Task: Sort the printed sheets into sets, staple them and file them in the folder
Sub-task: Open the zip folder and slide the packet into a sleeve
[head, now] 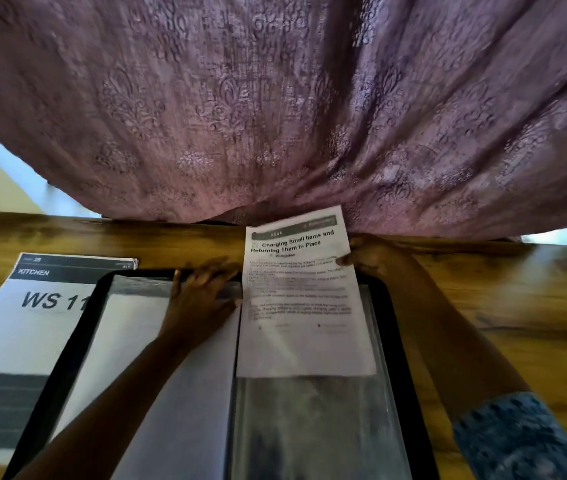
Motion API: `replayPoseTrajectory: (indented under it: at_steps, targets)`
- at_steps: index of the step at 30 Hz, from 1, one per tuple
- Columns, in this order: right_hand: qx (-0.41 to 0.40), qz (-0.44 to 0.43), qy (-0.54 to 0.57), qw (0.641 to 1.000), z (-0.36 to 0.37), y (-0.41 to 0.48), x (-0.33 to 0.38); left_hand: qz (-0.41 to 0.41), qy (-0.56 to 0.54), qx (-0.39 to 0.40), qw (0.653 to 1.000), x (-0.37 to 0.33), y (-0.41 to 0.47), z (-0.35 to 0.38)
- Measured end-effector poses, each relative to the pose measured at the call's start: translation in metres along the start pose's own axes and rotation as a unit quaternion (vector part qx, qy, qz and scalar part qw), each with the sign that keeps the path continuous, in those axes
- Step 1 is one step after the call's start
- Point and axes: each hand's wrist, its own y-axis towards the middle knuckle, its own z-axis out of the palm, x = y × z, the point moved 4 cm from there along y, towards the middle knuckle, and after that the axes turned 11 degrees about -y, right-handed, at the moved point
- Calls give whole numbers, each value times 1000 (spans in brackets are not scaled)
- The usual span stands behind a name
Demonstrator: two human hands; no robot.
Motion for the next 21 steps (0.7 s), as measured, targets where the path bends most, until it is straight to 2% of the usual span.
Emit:
replayPoseTrajectory:
  at_steps: [2, 4, 6, 8, 9, 11, 12, 13, 15, 17, 19, 21]
  targets:
    - [32, 24, -139, 989, 1, -10, -5, -11, 3, 42, 999, 4, -11, 5]
    - [37, 52, -196, 979, 0, -15, -7, -31, 2, 78, 996, 6, -16, 13]
    - [54, -1, -141, 989, 3, -16, 4, -34, 2, 73, 997, 2, -18, 16]
    - [-16, -93, -154, 984, 2, -9, 27, -31, 2, 59, 998, -1, -20, 17]
    - [-76, -125, -226, 963, 3, -6, 43, -29, 2, 54, 998, -1, -20, 17]
    - [-166, -195, -388, 885, 18, 0, 75, -30, 6, 51, 998, -1, -21, 18]
    - [-160, -217, -432, 861, 30, 3, 87, -31, 7, 51, 998, -1, -21, 18]
    - [-129, -219, -450, 856, 44, 8, 95, -30, 7, 52, 998, -1, -22, 18]
    - [-63, -204, -447, 869, 63, 18, 100, -29, 7, 54, 998, 1, -22, 19]
    - [-35, -204, -432, 878, 72, 21, 101, -30, 6, 54, 998, 2, -21, 19]
    - [-21, -222, -428, 876, 74, 19, 107, -32, 4, 51, 998, 2, -21, 20]
    - [35, -200, -445, 872, 75, 16, 106, -34, 0, 49, 998, 2, -20, 20]
